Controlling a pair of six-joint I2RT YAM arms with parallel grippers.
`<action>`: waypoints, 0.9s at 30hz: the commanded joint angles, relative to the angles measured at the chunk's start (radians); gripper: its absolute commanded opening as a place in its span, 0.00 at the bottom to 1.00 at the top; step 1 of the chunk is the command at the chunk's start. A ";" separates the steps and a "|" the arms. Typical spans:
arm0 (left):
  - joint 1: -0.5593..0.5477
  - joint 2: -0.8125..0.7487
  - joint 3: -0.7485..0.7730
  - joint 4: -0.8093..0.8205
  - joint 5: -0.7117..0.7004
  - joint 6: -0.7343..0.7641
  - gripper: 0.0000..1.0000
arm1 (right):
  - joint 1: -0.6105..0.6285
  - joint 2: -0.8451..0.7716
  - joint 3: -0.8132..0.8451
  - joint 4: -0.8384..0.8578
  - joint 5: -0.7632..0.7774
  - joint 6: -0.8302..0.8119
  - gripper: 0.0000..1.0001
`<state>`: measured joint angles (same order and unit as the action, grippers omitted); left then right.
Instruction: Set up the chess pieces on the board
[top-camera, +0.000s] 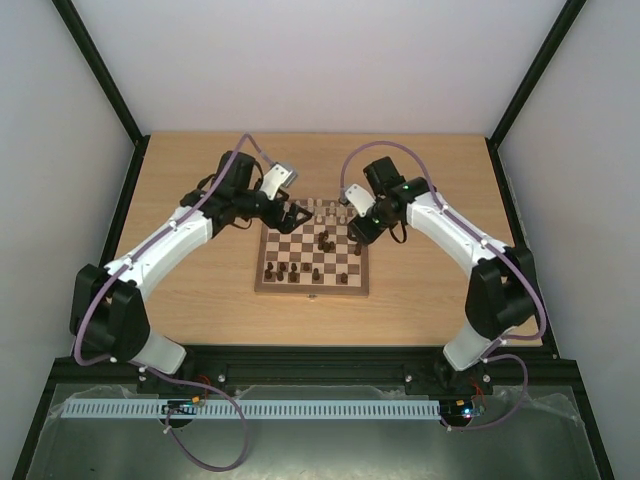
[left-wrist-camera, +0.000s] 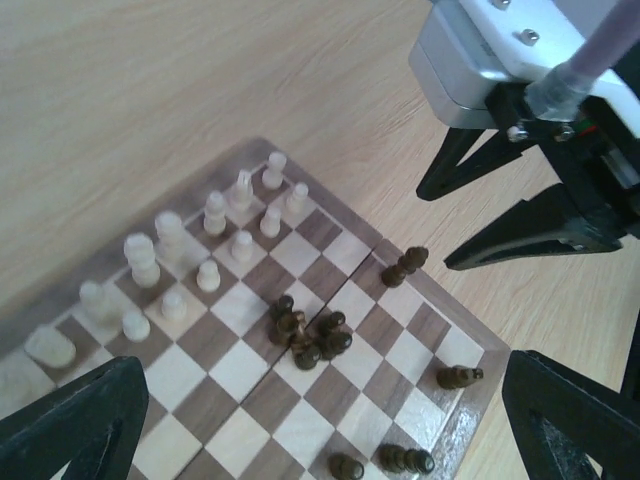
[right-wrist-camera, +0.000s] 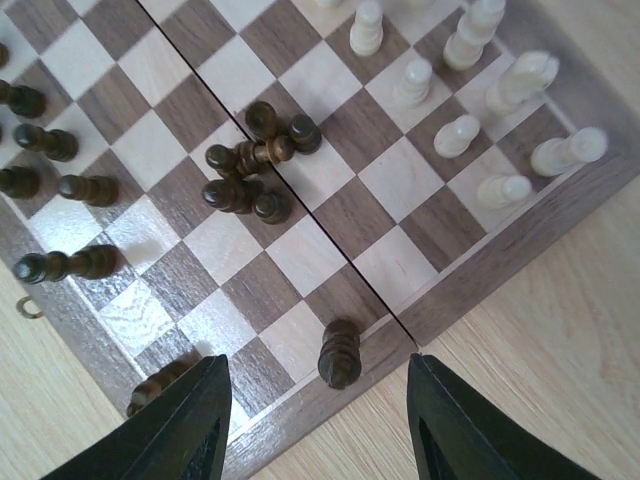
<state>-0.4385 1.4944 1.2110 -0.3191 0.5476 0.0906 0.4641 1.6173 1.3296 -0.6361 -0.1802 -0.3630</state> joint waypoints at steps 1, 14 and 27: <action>0.039 -0.048 -0.064 0.066 0.063 -0.088 0.99 | -0.002 0.055 0.032 -0.053 -0.016 0.012 0.49; 0.179 -0.039 -0.106 0.134 0.228 -0.203 0.99 | -0.002 0.125 0.054 -0.102 0.026 -0.003 0.49; 0.162 -0.040 -0.085 0.073 0.138 -0.125 0.99 | -0.002 0.176 0.026 -0.143 0.021 0.002 0.42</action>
<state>-0.2703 1.4750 1.1149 -0.2230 0.7139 -0.0479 0.4641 1.7557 1.3621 -0.7136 -0.1589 -0.3626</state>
